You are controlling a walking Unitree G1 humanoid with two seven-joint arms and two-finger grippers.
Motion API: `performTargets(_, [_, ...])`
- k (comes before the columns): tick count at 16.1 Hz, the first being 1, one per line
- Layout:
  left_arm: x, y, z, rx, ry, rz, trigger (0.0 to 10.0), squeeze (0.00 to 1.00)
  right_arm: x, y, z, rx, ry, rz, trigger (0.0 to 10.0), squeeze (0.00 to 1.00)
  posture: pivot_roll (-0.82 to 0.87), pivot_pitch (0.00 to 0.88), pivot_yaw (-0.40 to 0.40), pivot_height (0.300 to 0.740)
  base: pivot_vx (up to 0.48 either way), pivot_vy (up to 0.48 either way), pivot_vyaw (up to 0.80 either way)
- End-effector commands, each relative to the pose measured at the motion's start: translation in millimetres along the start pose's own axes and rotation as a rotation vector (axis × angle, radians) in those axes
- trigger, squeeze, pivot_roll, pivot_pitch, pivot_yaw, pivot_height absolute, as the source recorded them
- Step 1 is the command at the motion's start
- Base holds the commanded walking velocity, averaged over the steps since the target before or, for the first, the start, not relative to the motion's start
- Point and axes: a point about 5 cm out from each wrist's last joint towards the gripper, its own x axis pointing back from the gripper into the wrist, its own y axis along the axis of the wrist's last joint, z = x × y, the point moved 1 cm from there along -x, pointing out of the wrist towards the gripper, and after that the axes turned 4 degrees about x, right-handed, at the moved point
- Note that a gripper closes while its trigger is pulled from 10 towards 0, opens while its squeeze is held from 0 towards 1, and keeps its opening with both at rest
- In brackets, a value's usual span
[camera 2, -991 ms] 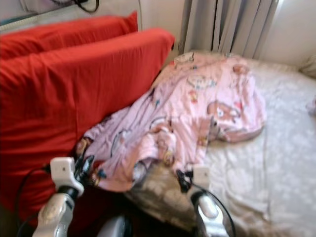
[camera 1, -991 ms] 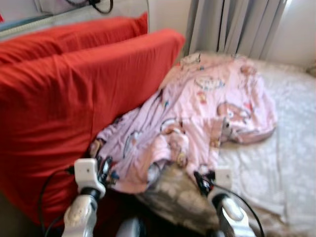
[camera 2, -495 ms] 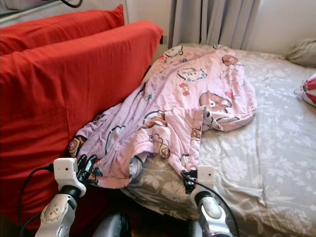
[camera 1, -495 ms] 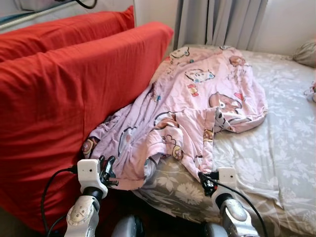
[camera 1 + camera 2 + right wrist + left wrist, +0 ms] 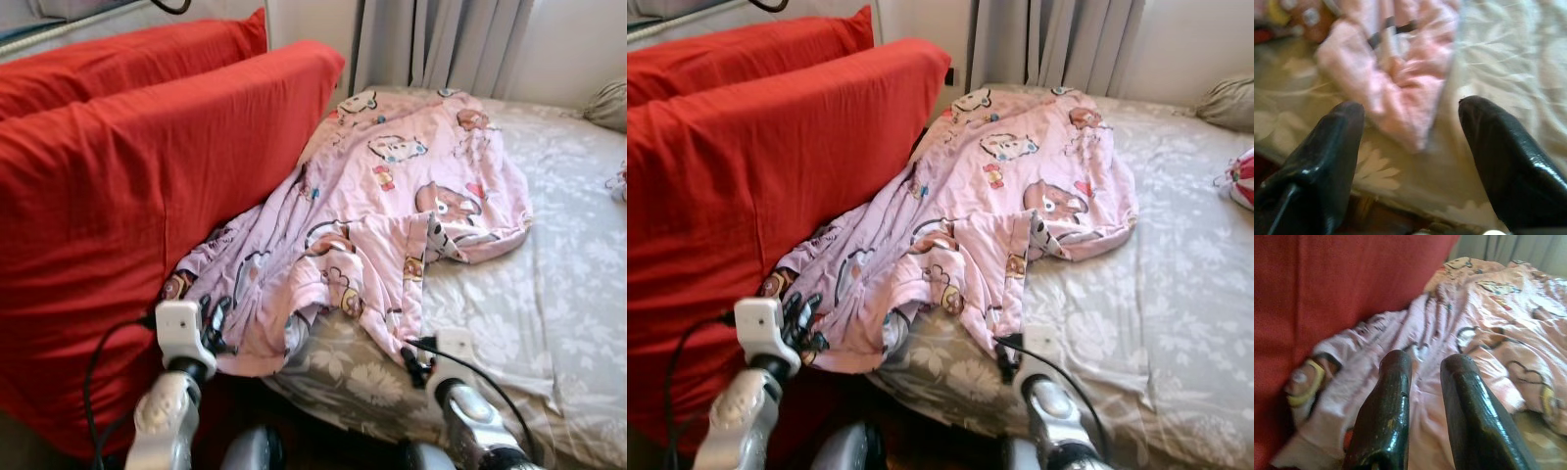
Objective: Clean up the room
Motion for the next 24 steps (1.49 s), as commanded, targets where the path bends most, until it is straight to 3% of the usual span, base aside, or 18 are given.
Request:
performTargets(1, [-4.6,10.0,2.6,-0.013,0.010,-0.025,10.0,0.00,-2.6,6.5,-0.1,0.013,-0.015,0.000,10.0,1.00,0.13,0.003,0.044,0.613,0.000,0.000,0.00])
performTargets(4, [-2.5,19.2,3.2,-0.026,0.000,-0.040,10.0,0.00,-5.5,16.1,1.9,-0.022,-0.027,-0.025,10.0,1.00,0.16,0.059,0.056,0.613,0.000,0.000,0.00])
performTargets(9, [18.4,25.3,-1.9,-0.028,-0.006,-0.029,10.0,0.00,-8.8,27.3,8.6,-0.034,-0.021,-0.054,10.0,1.00,0.21,0.177,0.069,0.613,0.000,0.000,0.00])
performTargets(15, [43.7,29.0,-7.6,-0.020,-0.009,0.022,10.0,0.00,-13.0,40.2,19.7,0.003,-0.006,-0.068,10.0,1.00,0.25,0.237,0.076,0.613,0.000,0.000,0.00])
performTargets(16, [46.4,28.6,-8.0,-0.017,-0.007,0.029,10.0,0.00,-13.5,42.4,21.1,0.015,-0.004,-0.071,10.0,0.70,0.25,0.243,0.077,0.613,0.000,0.000,0.00])
performTargets(17, [50.5,28.6,-8.6,-0.017,-0.007,0.039,10.0,0.00,-14.0,44.7,22.2,0.004,-0.005,-0.078,10.0,0.07,0.25,0.251,0.078,0.613,0.000,0.000,0.00])
performTargets(18, [53.3,26.7,-8.4,-0.016,-0.004,0.049,10.0,0.00,-14.7,48.3,22.8,-0.001,-0.014,-0.086,10.0,0.00,0.25,0.255,0.079,0.613,0.000,0.000,0.00])
performTargets(21, [57.4,27.1,-8.3,-0.015,-0.001,0.068,10.0,0.00,-15.5,55.5,21.7,0.002,-0.052,-0.111,10.0,0.00,0.26,0.263,0.082,0.613,0.000,0.000,0.00])
performTargets(24, [60.3,25.4,-8.5,-0.014,0.005,0.089,10.0,0.00,-15.3,64.3,20.8,0.123,-0.088,-0.156,10.0,0.00,0.26,0.266,0.088,0.613,0.000,0.000,0.00])
